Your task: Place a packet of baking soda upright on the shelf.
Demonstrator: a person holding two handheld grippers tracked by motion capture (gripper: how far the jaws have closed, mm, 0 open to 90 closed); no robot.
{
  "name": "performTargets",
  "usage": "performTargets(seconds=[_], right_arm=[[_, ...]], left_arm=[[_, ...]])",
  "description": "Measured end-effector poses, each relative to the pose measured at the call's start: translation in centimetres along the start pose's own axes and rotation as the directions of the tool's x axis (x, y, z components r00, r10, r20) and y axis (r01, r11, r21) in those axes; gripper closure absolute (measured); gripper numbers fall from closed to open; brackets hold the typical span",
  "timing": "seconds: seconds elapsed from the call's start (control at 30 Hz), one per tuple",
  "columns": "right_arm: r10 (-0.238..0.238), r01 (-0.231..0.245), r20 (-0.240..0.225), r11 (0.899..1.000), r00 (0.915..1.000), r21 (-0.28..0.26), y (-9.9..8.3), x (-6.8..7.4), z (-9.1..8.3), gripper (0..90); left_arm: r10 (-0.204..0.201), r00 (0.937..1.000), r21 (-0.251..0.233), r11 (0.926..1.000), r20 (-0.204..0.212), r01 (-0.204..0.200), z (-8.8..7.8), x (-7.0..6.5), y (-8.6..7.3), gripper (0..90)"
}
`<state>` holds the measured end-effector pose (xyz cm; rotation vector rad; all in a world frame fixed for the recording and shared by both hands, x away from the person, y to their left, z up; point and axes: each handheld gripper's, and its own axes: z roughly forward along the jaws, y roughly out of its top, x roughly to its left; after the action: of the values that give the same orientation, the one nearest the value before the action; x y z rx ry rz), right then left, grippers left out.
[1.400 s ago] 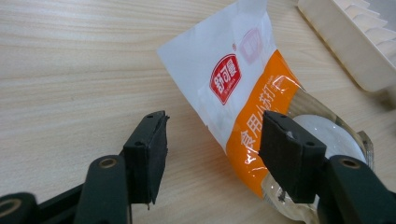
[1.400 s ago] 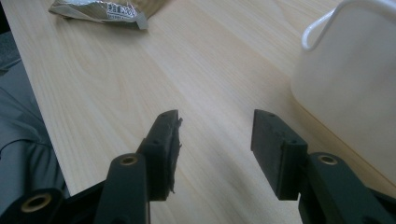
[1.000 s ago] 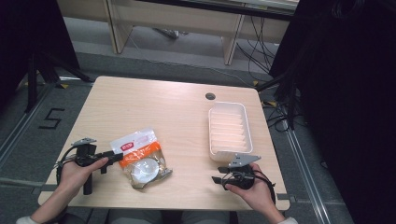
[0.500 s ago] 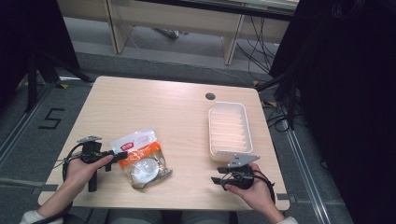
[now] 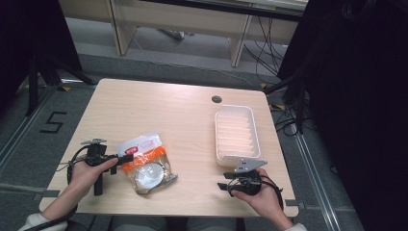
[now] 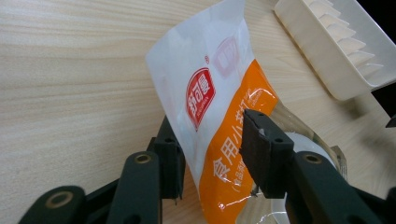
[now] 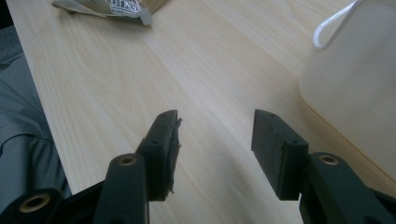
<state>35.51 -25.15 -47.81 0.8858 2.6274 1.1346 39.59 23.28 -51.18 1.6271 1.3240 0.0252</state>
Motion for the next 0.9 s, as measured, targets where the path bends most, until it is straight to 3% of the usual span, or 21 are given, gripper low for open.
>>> performTargets(seconds=[0.17,0.27,0.4,0.53,0.57,0.9], right_arm=[[0.015,-0.015,-0.007,1.000,0.9999,0.000,0.00,0.03,0.03,52.0],[-0.007,0.007,-0.003,1.000,1.0000,0.002,-0.04,-0.06,0.17,52.1],[-0.007,0.007,-0.001,1.000,1.0000,0.010,0.02,-0.10,-0.08,52.1],[0.006,-0.006,0.003,1.000,1.0000,0.011,-0.02,0.20,0.09,52.2],[-0.013,0.013,0.000,1.000,0.9999,0.008,0.04,0.14,0.09,52.2],[-0.009,0.009,-0.002,1.000,1.0000,0.015,0.00,0.07,0.08,52.2]], left_arm=[[0.007,0.9999,-0.001,1.0000,-0.010,-0.007,0.31,-0.18,-0.13,58.1],[0.000,0.9999,0.010,0.9999,-0.016,0.000,0.31,0.06,-0.14,56.8],[0.034,0.9993,0.027,0.9991,-0.014,-0.033,0.37,-0.24,-0.10,58.4],[0.037,0.9992,0.034,0.9987,-0.014,-0.037,0.61,-0.29,-0.02,60.4],[0.041,0.9989,0.035,0.9986,-0.020,-0.041,0.63,-0.33,-0.02,63.6],[0.097,0.9953,0.023,0.9950,0.009,-0.097,-0.04,-0.81,0.19,88.5]])
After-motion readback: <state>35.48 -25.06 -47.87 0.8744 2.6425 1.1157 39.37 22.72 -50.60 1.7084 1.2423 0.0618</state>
